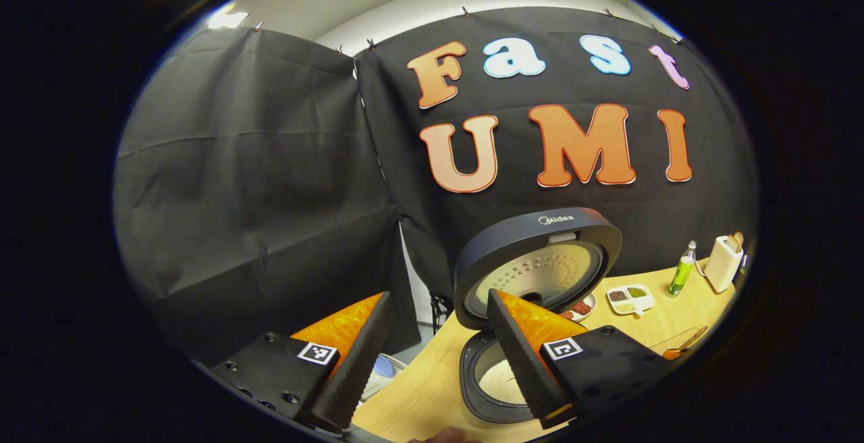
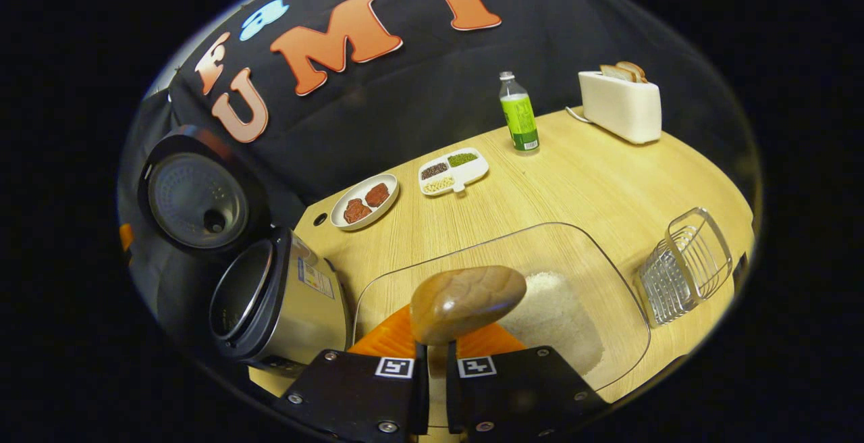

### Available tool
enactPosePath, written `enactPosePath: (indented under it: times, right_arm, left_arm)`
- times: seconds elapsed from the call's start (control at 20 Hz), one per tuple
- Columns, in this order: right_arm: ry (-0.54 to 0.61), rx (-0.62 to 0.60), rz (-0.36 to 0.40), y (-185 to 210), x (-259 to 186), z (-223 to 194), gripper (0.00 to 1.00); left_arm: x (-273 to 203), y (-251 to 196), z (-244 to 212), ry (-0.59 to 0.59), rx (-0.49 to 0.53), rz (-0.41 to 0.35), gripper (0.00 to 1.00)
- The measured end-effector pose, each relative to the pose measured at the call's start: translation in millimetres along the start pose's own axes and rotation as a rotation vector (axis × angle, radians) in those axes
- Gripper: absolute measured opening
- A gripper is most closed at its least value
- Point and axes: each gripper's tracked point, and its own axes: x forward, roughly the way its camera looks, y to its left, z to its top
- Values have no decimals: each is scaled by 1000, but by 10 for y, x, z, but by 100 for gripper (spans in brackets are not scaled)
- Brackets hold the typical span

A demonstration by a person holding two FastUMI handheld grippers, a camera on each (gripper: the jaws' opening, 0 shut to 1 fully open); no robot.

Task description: Close the left gripper, press the button to open the rice cooker; take a wooden spoon from the chopstick holder with the right hand, scoop a spoonful of rice and pour it into the rice cooker, then put the wooden spoon back into the chopstick holder.

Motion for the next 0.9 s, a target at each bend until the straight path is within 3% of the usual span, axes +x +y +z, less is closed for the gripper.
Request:
enactPosePath:
  times: [0.3,0.45,0.5,0.7,0.8,0.9]
  right_arm:
    - [62,103,49,4,18,-28,10]
    - [109,189,122,41,61,-46,10]
    - [123,211,151,61,76,-52,10]
    - [165,321,231,96,86,-63,10]
    - [178,405,273,73,77,-15,10]
    - [184,459,307,59,50,13,10]
  left_arm:
    - [-3,5,-46,8,-5,-7,95]
    - [-40,25,-12,7,-6,-10,95]
    - [-40,33,16,1,-4,-9,100]
    - [-66,14,82,-13,10,-8,91]
    - [-85,-30,104,-16,12,-12,100]
    - [-96,-62,101,-18,11,-18,95]
